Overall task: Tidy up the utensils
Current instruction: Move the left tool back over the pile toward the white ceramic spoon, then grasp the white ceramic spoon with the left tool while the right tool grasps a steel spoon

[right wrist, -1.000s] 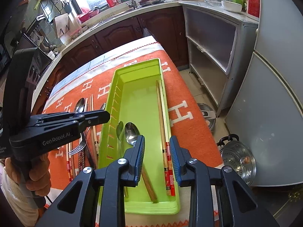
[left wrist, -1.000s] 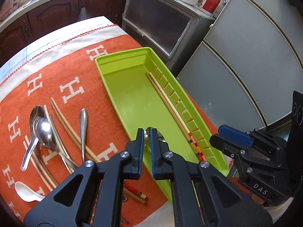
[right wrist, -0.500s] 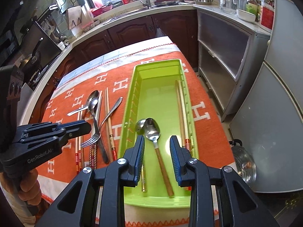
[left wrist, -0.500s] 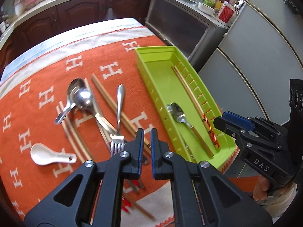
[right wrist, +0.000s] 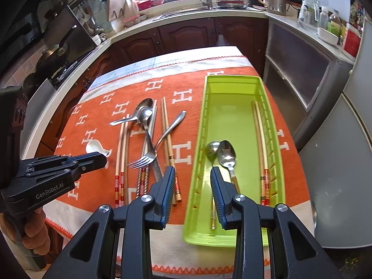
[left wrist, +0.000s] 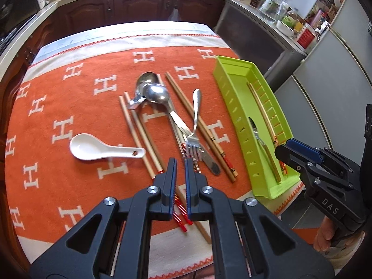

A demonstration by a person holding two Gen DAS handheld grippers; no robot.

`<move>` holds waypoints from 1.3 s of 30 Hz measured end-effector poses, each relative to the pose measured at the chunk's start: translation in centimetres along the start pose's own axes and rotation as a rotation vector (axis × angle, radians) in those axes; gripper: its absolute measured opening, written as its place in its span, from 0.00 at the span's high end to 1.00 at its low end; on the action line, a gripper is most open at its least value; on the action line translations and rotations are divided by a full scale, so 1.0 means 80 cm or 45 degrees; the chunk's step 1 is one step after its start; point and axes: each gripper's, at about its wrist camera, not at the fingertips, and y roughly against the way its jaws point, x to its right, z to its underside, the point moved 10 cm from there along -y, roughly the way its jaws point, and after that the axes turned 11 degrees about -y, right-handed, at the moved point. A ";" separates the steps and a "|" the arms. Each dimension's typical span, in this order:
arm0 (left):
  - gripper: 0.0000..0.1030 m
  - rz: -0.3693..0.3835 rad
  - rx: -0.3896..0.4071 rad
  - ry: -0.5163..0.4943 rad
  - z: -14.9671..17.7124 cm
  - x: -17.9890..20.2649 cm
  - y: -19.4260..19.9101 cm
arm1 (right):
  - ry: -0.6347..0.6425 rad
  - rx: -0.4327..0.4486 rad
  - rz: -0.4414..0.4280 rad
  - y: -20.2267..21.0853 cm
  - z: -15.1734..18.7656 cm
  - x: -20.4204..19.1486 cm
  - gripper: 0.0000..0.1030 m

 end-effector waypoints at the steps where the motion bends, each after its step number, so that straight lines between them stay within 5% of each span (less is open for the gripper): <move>1: 0.97 -0.017 0.003 0.011 0.002 -0.006 0.002 | 0.009 -0.004 -0.007 -0.001 0.001 -0.005 0.69; 15: 0.97 -0.166 0.024 0.103 0.025 -0.073 0.013 | 0.155 -0.087 -0.052 -0.037 0.013 -0.078 0.68; 23: 0.97 -0.162 -0.001 0.209 0.035 -0.118 0.000 | 0.150 -0.120 -0.064 -0.064 -0.003 -0.089 0.68; 35: 0.97 0.061 -0.044 0.463 0.052 -0.159 -0.043 | 0.154 -0.171 -0.125 -0.115 -0.039 -0.116 0.68; 39: 0.77 0.109 -0.041 0.579 0.057 -0.177 -0.053 | 0.165 -0.175 -0.143 -0.126 -0.046 -0.125 0.68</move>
